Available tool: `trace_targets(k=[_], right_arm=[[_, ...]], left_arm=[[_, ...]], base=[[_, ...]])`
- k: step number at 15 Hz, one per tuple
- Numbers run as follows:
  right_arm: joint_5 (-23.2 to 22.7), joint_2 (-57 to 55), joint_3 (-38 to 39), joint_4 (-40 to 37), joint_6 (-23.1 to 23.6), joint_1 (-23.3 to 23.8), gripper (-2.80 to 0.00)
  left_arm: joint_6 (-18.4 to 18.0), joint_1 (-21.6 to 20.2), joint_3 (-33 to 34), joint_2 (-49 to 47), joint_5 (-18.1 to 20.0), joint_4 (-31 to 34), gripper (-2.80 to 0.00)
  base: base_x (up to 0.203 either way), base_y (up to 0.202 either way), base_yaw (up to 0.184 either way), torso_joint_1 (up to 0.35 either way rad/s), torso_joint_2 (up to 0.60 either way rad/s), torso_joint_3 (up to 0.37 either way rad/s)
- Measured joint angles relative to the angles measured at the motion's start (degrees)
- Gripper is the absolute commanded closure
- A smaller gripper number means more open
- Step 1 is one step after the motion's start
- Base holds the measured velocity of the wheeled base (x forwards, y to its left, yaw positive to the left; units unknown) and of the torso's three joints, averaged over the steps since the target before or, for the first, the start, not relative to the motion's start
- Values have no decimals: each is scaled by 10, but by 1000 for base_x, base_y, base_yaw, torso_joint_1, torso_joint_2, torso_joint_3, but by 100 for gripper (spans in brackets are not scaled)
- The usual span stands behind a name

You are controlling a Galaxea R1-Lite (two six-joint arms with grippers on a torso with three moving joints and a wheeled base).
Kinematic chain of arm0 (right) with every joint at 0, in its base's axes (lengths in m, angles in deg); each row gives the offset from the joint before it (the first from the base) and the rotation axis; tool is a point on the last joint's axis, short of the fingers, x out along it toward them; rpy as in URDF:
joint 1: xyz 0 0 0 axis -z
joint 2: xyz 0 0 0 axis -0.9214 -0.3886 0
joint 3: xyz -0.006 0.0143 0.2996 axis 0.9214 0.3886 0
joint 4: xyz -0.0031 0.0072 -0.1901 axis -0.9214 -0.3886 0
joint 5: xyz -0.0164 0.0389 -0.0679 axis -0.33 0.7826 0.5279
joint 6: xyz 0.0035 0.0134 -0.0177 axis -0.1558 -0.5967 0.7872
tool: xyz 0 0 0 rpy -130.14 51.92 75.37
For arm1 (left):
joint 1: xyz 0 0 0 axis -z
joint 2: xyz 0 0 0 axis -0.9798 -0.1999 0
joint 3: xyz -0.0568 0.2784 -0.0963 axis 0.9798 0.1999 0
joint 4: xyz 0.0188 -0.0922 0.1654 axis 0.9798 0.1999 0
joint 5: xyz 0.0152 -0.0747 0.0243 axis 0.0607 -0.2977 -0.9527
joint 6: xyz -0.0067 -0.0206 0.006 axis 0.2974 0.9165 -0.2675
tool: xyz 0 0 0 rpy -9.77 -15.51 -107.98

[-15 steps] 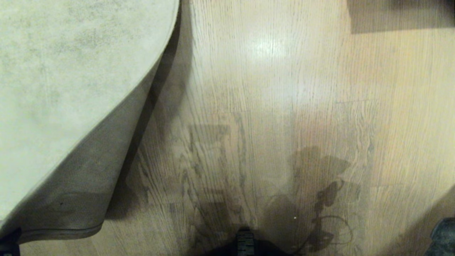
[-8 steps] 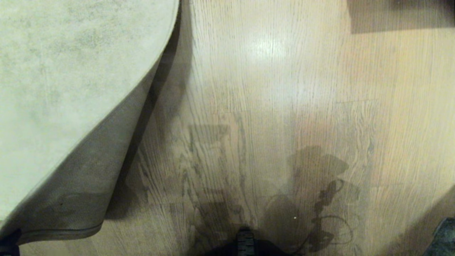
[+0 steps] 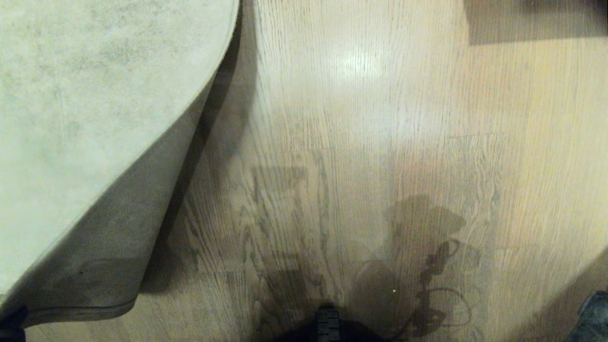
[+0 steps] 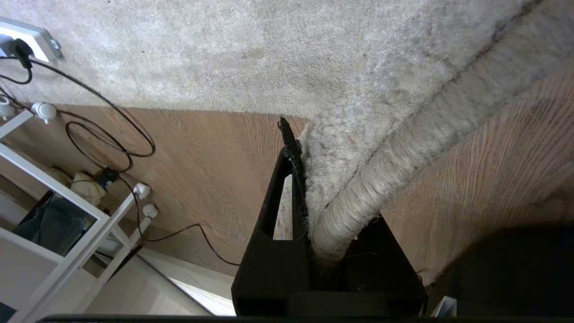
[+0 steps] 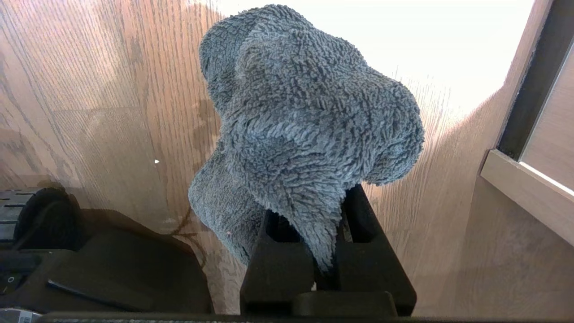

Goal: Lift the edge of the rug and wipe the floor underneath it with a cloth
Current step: Lay down the carpet

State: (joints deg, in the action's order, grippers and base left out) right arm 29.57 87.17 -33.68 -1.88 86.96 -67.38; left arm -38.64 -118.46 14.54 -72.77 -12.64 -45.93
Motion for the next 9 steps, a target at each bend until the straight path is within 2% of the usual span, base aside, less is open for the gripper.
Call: trace_targets(k=[9], right_arm=[[0,0,0,0,0,0,0]], left_arm=[[0,7,1,0,0,-1,0]], base=[[0,0,0,0,0,0]])
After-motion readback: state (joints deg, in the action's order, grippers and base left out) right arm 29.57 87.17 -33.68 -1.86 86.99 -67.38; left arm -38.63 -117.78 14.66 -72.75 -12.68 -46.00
